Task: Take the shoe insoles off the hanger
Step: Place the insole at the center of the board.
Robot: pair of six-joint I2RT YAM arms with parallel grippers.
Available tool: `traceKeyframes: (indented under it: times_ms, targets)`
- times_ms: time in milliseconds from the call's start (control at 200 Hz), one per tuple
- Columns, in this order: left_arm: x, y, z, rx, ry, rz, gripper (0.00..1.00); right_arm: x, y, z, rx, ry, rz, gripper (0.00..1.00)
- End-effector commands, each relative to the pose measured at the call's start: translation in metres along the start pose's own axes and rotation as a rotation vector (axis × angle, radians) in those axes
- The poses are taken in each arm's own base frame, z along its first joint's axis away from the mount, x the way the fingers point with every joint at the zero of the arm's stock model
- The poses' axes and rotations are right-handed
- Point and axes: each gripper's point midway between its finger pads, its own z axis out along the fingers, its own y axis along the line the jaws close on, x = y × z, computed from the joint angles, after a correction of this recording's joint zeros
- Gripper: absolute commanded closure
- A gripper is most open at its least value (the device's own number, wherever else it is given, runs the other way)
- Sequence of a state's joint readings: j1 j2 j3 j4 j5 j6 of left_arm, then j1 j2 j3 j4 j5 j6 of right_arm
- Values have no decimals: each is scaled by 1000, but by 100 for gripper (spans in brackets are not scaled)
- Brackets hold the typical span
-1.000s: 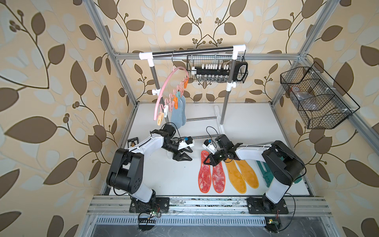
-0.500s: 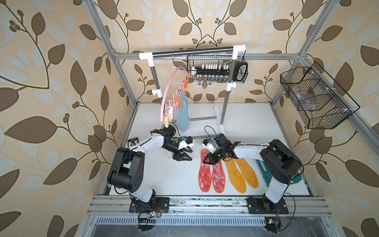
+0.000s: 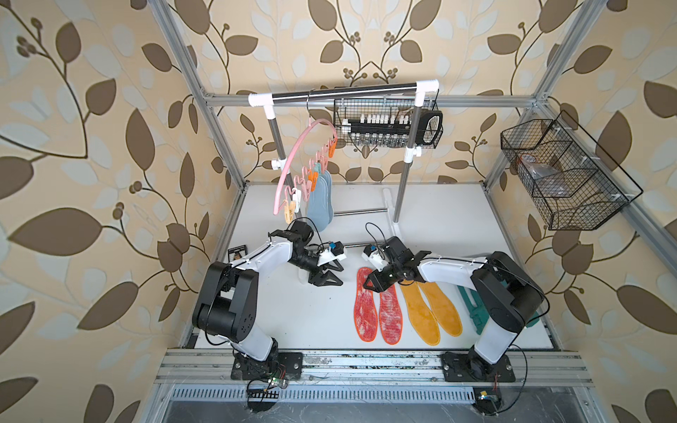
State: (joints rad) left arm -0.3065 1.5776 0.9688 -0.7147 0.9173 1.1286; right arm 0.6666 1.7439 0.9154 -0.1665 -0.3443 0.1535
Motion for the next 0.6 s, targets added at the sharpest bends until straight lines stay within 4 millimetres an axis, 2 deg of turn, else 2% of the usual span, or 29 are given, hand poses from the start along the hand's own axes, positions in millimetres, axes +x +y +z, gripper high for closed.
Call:
traceKeyframes:
  times_ms: [0, 160, 195, 215, 230, 245, 420, 595]
  targets:
    - [-7, 4, -8, -18, -12, 0, 43, -1, -1, -14, 49, -19, -4, 51]
    - [-6, 5, -11, -29, -16, 0, 43, -12, 5, -36, 81, -92, -37, 48]
    - [-7, 5, -13, -35, -16, 3, 43, -14, 6, -42, 88, -110, -43, 38]
    - [-7, 6, -13, -40, -16, 7, 43, -16, 7, -45, 90, -122, -48, 29]
    - [-7, 6, -14, -43, -16, 8, 42, -17, 8, -48, 92, -131, -52, 8]
    - [-8, 7, -15, -47, -16, 11, 42, -17, 8, -49, 92, -133, -53, 3]
    - [-3, 9, -16, -74, -5, 19, 42, -22, 13, -78, 129, -204, -90, 2]
    - [4, 2, -13, -61, -4, -13, 42, -25, 20, -113, 149, -314, -147, 2]
